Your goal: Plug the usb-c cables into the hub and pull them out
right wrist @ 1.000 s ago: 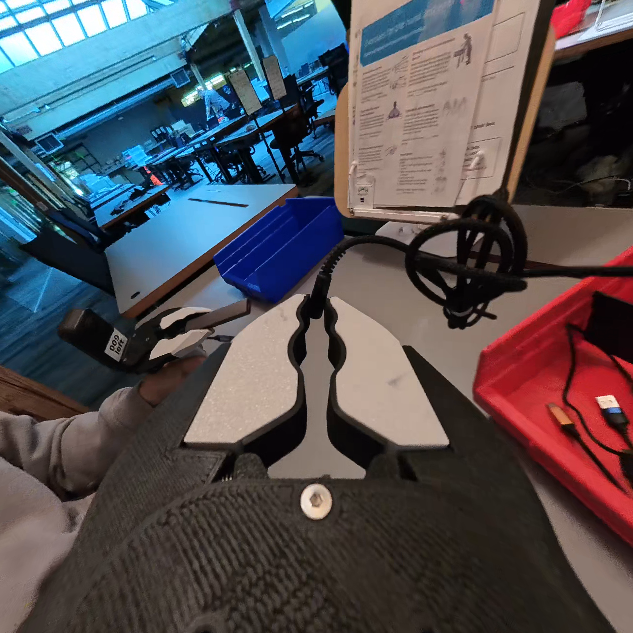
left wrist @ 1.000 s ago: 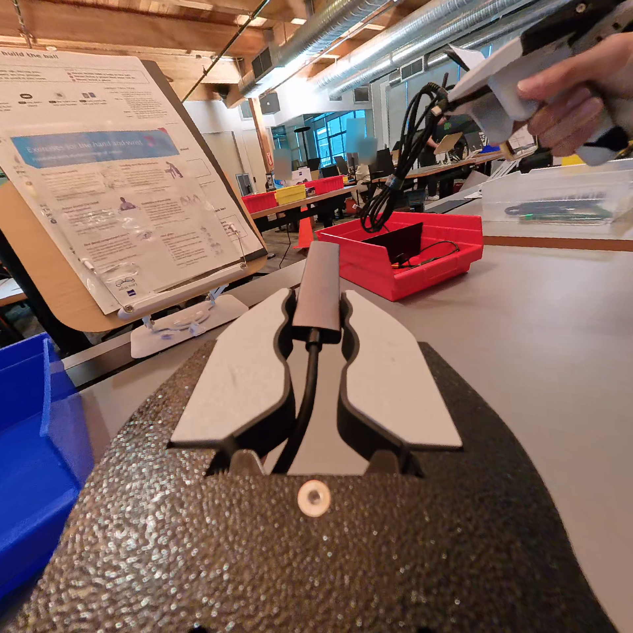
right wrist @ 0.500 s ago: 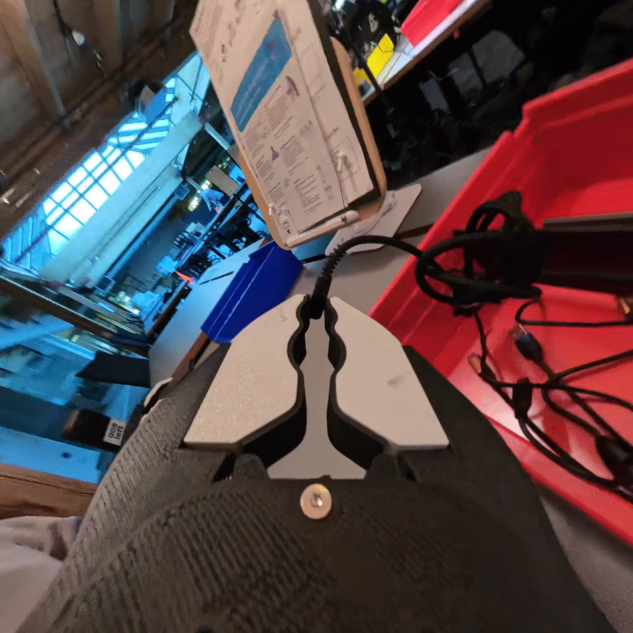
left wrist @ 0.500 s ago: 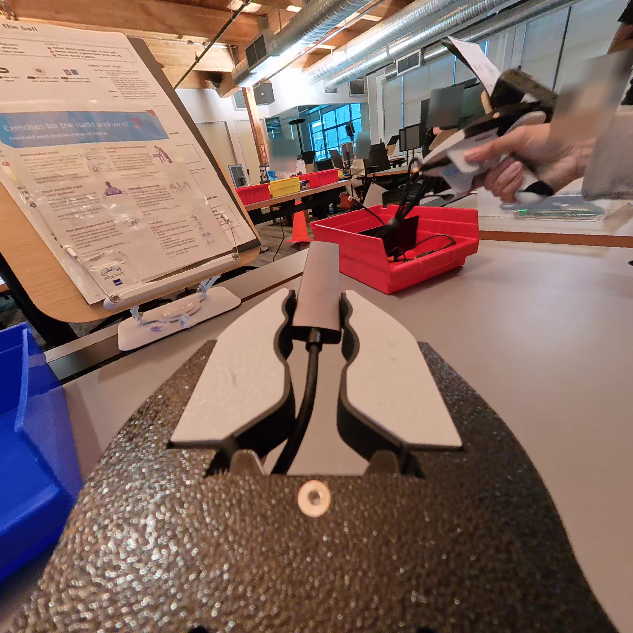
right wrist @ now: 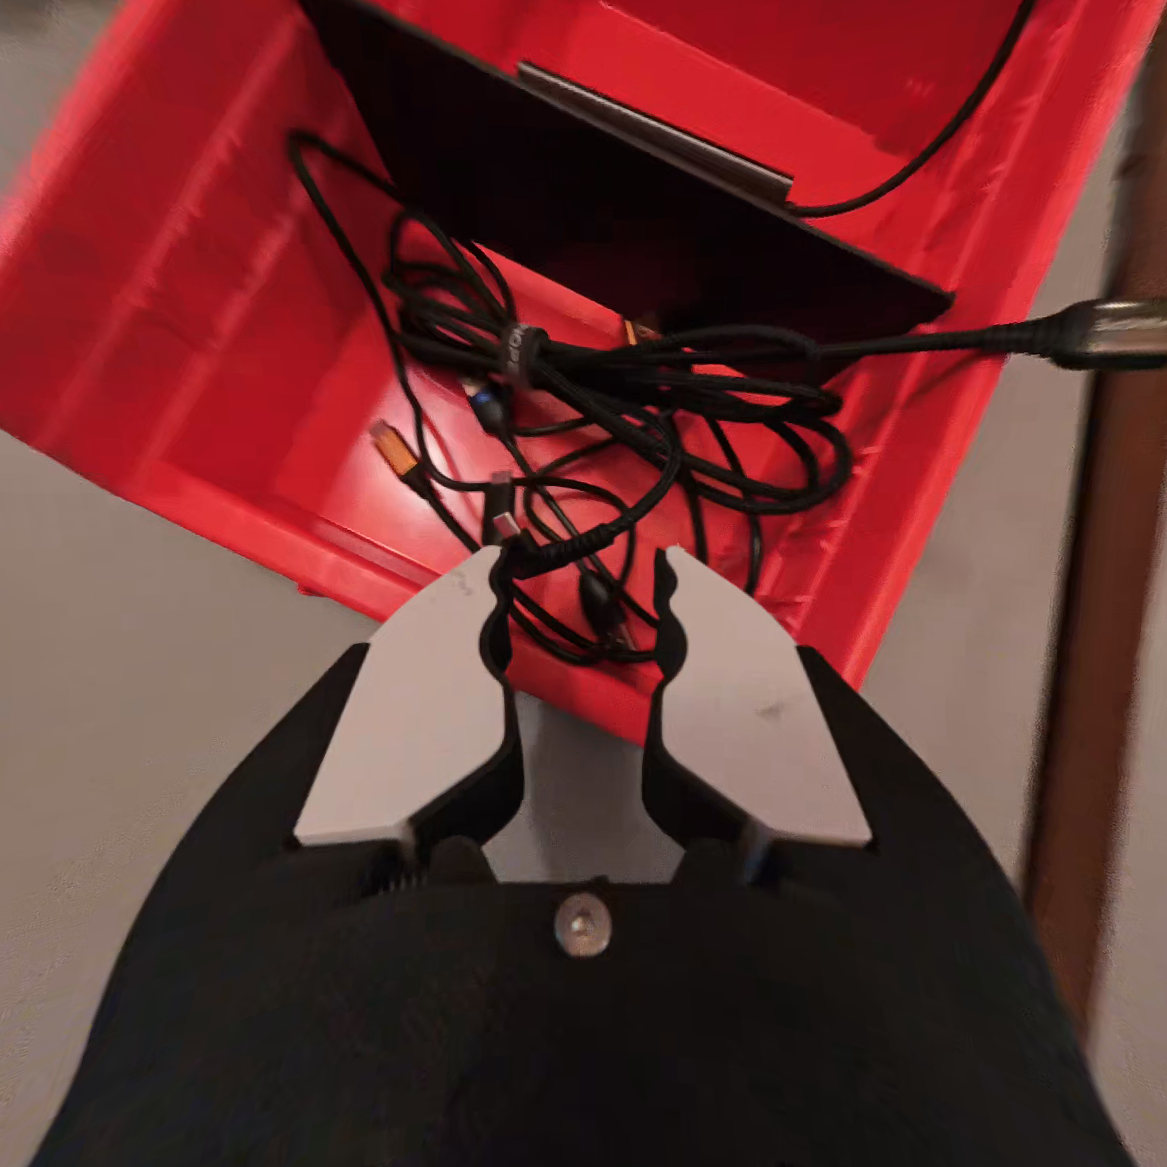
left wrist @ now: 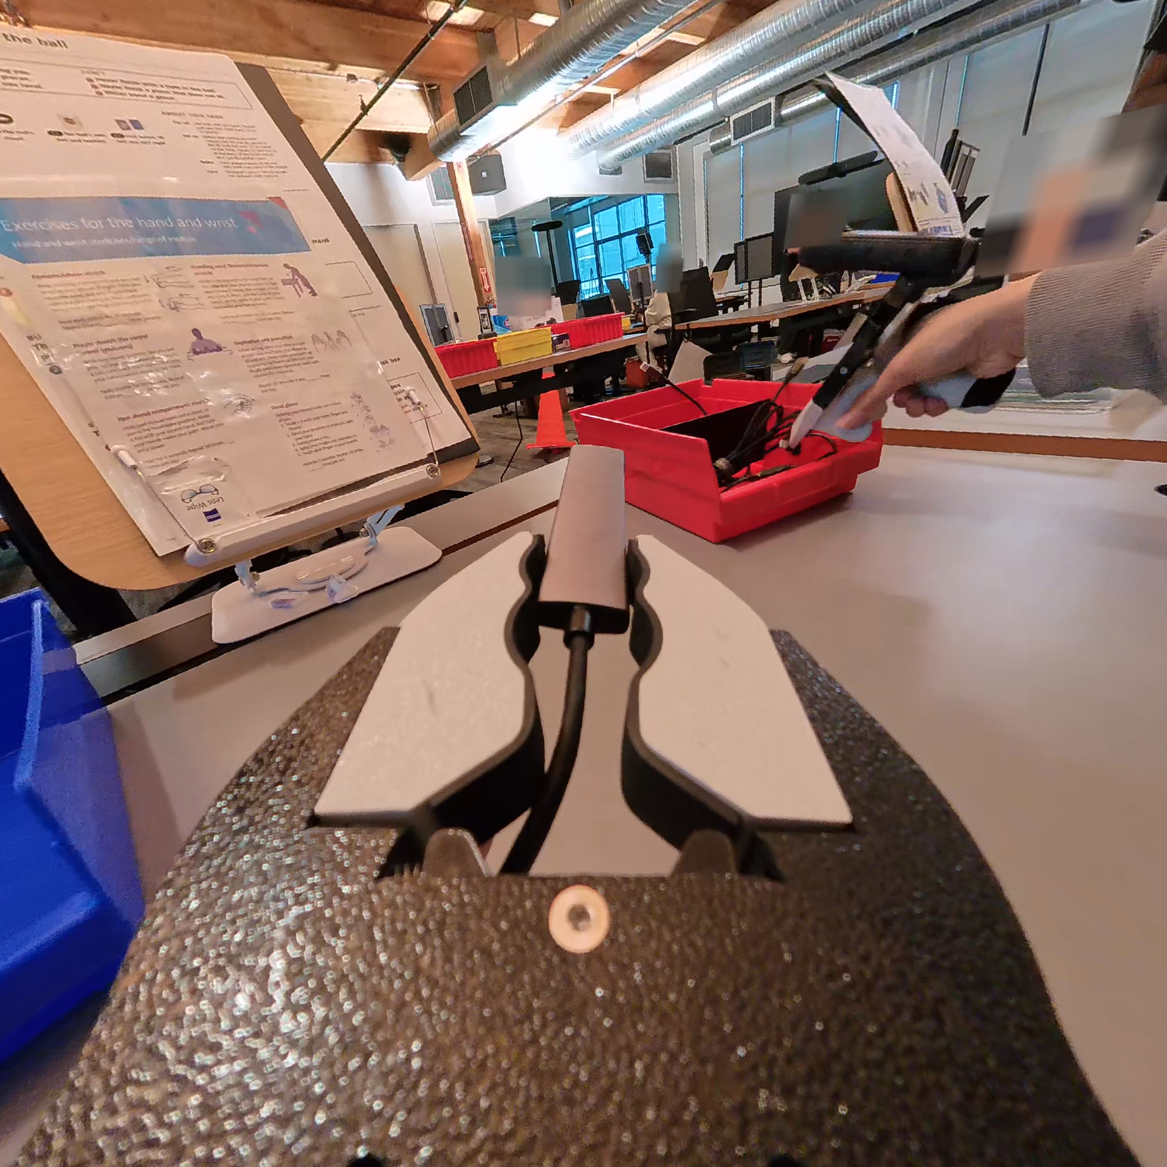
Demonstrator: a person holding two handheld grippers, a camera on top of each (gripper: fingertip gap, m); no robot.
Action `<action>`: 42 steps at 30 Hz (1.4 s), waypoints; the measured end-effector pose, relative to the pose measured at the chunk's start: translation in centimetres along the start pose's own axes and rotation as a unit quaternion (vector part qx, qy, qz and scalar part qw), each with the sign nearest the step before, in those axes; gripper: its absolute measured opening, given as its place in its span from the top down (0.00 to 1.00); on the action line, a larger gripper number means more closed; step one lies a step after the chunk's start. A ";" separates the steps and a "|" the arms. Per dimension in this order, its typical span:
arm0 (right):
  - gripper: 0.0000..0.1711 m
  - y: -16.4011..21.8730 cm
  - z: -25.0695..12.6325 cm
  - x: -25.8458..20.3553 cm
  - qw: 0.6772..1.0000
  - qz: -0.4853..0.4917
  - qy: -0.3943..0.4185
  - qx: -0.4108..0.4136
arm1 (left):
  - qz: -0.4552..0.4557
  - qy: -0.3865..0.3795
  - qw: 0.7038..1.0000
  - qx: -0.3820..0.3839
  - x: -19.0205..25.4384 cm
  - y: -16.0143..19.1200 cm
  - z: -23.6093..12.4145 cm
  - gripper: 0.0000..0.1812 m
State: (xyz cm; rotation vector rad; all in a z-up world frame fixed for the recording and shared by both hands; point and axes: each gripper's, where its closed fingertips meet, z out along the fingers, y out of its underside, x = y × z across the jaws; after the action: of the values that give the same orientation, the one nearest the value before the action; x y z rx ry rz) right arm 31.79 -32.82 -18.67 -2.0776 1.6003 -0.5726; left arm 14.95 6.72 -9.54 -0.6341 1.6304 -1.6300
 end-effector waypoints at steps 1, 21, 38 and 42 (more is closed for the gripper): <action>0.73 0.0 -0.1 0.5 0.999 -0.032 0.029 -0.001 | -0.002 0.002 1.000 -0.001 0.1 0.1 0.0 0.87; 0.57 4.5 -19.1 -34.0 0.734 -0.351 -0.496 0.303 | -0.108 0.262 0.957 0.068 5.0 -0.9 -1.6 0.87; 0.86 5.4 -18.8 -37.6 0.706 -0.369 -0.528 0.293 | -0.133 0.365 0.918 0.081 7.6 -1.2 -3.0 0.87; 0.86 5.4 -18.6 -37.7 0.718 -0.393 -0.508 0.270 | -0.127 0.354 0.922 0.093 7.3 -1.6 -3.0 0.87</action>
State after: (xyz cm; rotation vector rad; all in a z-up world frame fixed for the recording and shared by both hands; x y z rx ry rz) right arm 7.79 0.68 -8.65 -1.9017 -0.1182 -0.0271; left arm 7.91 2.81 -9.28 -0.1482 1.8939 -2.3599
